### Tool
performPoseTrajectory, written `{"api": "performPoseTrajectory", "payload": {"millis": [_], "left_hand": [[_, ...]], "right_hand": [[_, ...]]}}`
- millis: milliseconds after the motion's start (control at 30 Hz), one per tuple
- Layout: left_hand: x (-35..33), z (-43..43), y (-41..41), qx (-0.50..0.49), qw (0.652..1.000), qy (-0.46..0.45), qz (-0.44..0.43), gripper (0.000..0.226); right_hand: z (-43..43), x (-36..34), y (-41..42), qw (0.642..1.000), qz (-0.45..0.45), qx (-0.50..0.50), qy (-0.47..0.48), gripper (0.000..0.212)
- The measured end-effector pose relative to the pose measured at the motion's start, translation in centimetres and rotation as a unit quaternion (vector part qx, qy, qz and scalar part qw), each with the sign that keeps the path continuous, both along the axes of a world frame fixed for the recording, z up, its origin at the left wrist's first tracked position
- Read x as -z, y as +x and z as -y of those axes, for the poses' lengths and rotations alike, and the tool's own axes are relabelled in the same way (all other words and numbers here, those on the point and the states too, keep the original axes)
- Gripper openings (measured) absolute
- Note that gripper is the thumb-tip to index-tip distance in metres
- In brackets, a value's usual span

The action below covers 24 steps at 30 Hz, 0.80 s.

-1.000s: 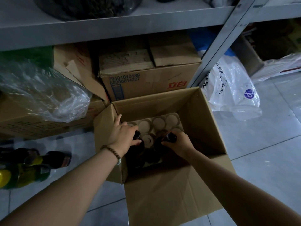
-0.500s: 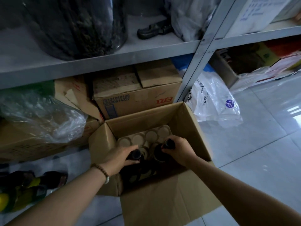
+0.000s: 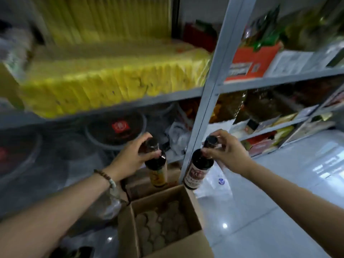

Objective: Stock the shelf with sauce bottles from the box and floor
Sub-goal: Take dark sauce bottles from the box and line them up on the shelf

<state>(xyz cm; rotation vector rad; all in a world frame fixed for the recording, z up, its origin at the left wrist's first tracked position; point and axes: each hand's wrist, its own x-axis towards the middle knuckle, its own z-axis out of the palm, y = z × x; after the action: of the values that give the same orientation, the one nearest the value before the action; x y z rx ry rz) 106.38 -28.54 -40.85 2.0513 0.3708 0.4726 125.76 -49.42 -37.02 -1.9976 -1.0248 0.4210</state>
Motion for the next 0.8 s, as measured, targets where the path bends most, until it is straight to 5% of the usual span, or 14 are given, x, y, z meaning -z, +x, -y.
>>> {"api": "performPoseTrajectory", "payload": {"millis": [233, 433, 800], "left_hand": [[-26.8, 1.0, -2.4, -0.042, 0.984, 0.039, 0.169, 0.026], [-44.5, 1.4, -7.5, -0.079, 0.958, 0.038, 0.273, 0.032], [-59.1, -0.7, -20.1, -0.228, 0.898, 0.027, 0.375, 0.020]], "right_hand": [[-0.5, -26.5, -3.1, 0.977, 0.007, -0.029, 0.209, 0.037], [-2.1, -43.6, -7.4, 0.930, -0.022, -0.084, 0.356, 0.020], [-8.8, -56.8, -17.8, 0.885, -0.068, -0.173, 0.427, 0.025]]}}
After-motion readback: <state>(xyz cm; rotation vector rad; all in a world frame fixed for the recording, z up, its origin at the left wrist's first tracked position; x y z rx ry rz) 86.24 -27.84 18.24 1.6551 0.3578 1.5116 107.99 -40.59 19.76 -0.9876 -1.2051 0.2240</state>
